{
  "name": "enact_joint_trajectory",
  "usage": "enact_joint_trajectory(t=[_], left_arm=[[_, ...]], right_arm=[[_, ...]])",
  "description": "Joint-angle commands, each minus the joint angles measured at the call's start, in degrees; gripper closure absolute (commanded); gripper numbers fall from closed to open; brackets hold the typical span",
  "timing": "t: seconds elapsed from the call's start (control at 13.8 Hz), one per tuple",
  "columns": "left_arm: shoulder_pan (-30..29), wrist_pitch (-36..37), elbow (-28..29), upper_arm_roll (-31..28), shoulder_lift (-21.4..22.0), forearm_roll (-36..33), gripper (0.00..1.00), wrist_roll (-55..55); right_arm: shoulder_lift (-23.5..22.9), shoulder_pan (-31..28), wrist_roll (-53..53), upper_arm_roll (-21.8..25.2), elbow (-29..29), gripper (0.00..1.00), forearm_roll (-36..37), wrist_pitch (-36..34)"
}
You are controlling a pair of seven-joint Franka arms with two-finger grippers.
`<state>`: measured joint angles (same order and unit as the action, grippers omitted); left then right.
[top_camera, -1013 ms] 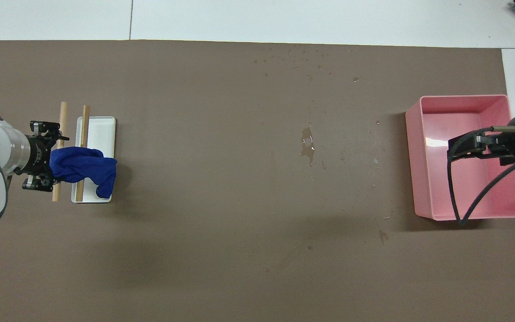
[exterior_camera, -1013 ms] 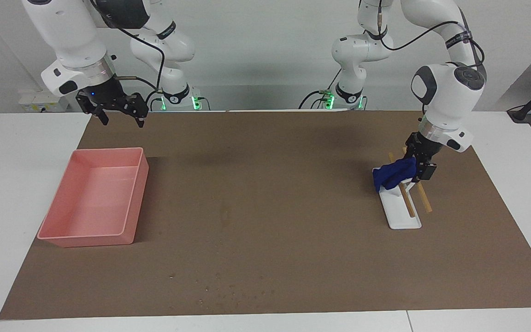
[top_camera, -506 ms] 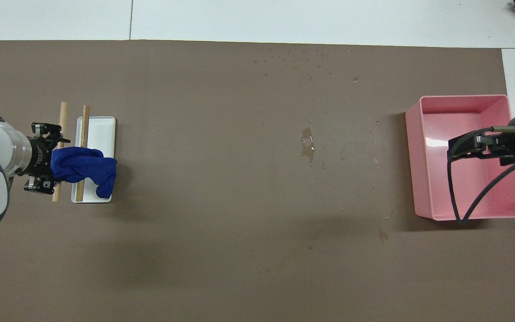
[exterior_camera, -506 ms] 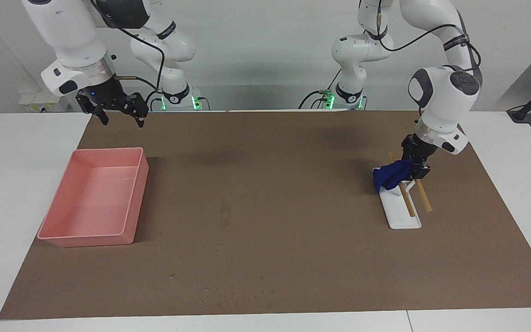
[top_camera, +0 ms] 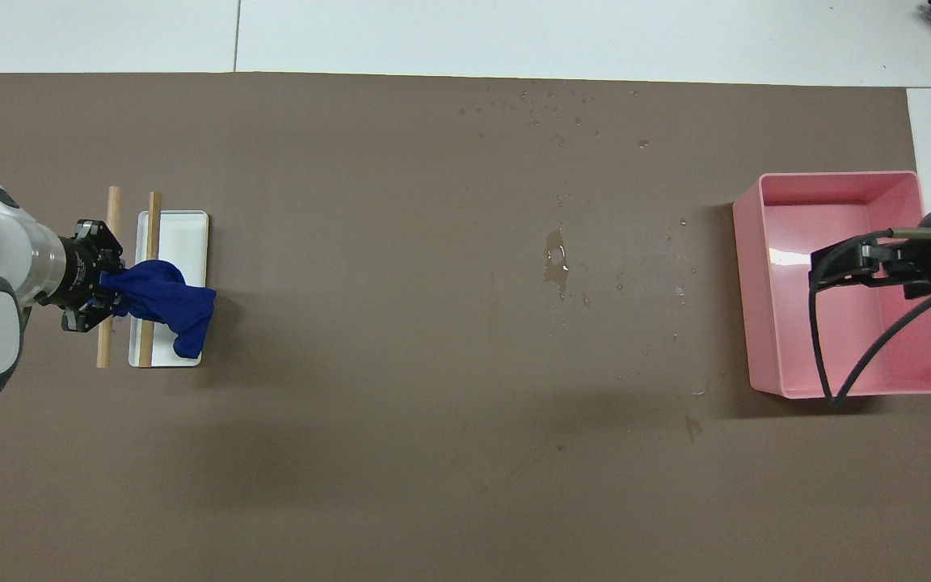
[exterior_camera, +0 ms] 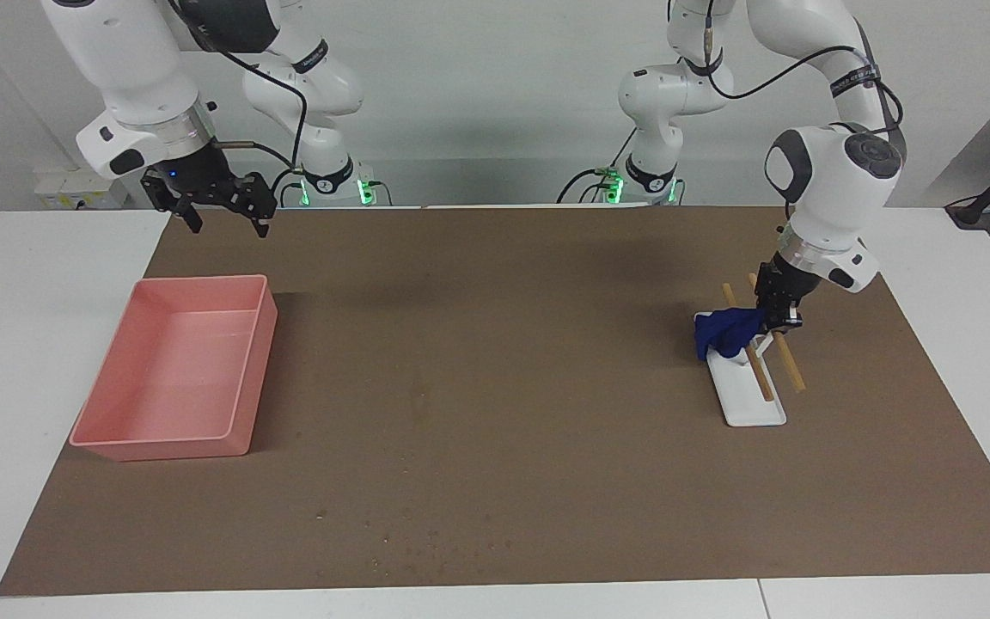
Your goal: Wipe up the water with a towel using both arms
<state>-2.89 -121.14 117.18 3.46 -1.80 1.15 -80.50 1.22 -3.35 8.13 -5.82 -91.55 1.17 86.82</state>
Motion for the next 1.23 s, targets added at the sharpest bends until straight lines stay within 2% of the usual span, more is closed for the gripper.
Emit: enact_joint_trajectory(t=[0.0,0.29,0.58,0.87,1.01,1.16], left_arm=[[2.4,11.2,-6.8,-0.4,-0.9,0.1,1.00,-0.4],[3.9,18.5,-15.6,-0.4,-2.7,7.4,1.00,-1.8],[5.9,19.0,-17.9,3.2,-0.6,15.3,1.00,-5.5],[7.2,16.9,-22.4,12.5,-0.4,15.4,1.00,-18.1],[7.5,15.4,-25.0,15.7,-0.4,15.3,1.00,-24.3],[9.6,12.6,-26.3,18.0,-0.5,14.7,1.00,-30.2]], right_arm=[[1.3,-0.5,-0.5,-0.4,-1.4,0.00,-1.0,1.2],[1.3,-0.5,0.2,-0.5,-1.4,0.00,-1.1,1.4],[1.0,1.8,8.9,-0.7,-1.1,0.00,-3.1,3.3],[0.6,5.2,27.1,-0.9,-0.6,0.01,-10.6,5.5],[0.4,6.9,38.6,-0.9,-0.8,0.01,-16.5,9.8],[0.3,9.9,47.0,-0.9,-1.1,0.01,-17.5,11.3]])
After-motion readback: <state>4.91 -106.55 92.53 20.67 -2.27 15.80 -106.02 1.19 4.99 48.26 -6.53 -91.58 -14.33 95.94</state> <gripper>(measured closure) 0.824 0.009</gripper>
